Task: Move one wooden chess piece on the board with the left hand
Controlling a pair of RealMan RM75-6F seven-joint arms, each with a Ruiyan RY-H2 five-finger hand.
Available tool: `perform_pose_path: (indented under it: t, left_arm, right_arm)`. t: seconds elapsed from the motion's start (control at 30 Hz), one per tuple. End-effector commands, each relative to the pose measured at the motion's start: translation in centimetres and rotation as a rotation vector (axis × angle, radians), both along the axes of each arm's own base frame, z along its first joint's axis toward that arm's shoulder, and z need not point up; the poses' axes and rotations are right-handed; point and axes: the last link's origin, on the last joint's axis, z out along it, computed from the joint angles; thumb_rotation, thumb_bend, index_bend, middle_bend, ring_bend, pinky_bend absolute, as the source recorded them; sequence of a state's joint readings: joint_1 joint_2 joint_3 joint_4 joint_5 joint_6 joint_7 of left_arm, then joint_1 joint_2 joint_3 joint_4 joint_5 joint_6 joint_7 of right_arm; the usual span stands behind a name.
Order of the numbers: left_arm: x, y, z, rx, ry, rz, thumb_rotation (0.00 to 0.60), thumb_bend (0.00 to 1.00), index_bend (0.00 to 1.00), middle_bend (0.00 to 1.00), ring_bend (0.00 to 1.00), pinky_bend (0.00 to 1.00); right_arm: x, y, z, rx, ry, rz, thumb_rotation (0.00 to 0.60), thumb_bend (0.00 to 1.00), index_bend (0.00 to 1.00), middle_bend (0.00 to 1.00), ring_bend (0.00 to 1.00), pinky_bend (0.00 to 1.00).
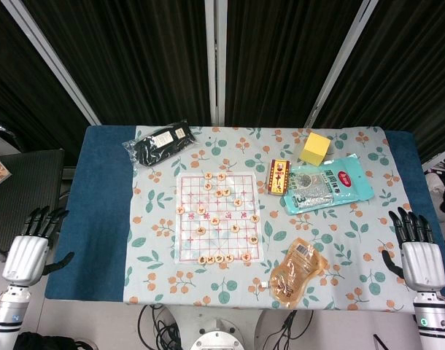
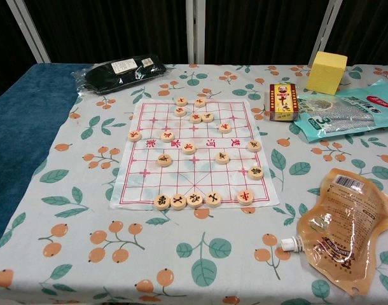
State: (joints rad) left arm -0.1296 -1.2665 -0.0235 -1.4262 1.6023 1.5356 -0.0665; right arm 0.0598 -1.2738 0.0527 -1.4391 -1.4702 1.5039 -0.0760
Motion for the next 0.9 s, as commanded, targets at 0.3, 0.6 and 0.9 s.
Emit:
perform_pose_path:
  t: [0.3, 0.6, 0.9]
  left_arm:
    - [2.0, 1.5, 0.1, -0.042, 0.002, -0.061, 0.6, 0.19, 0.12, 0.09, 0.0, 0.04]
    - [8.8, 8.5, -0.6, -0.189, 0.022, -0.276, 0.6, 0.19, 0.13, 0.09, 0.0, 0.05]
    - [16.7, 16.2, -5.3, -0.322, -0.095, -0.505, 0.6, 0.19, 0.17, 0.18, 0.03, 0.12]
  right_arm:
    - [0.1, 0.3, 1.0, -0.037, -0.001, 0.006, 0.6, 0.23, 0.0, 0.0, 0.0, 0.0]
    - [-0.7, 0.2, 1.2, -0.042, -0.005, -0.028, 0.6, 0.23, 0.0, 0.0, 0.0, 0.0]
    - [-0.9, -0.2, 0.8, -0.028, -0.035, 0.003, 0.6, 0.23, 0.0, 0.0, 0.0, 0.0]
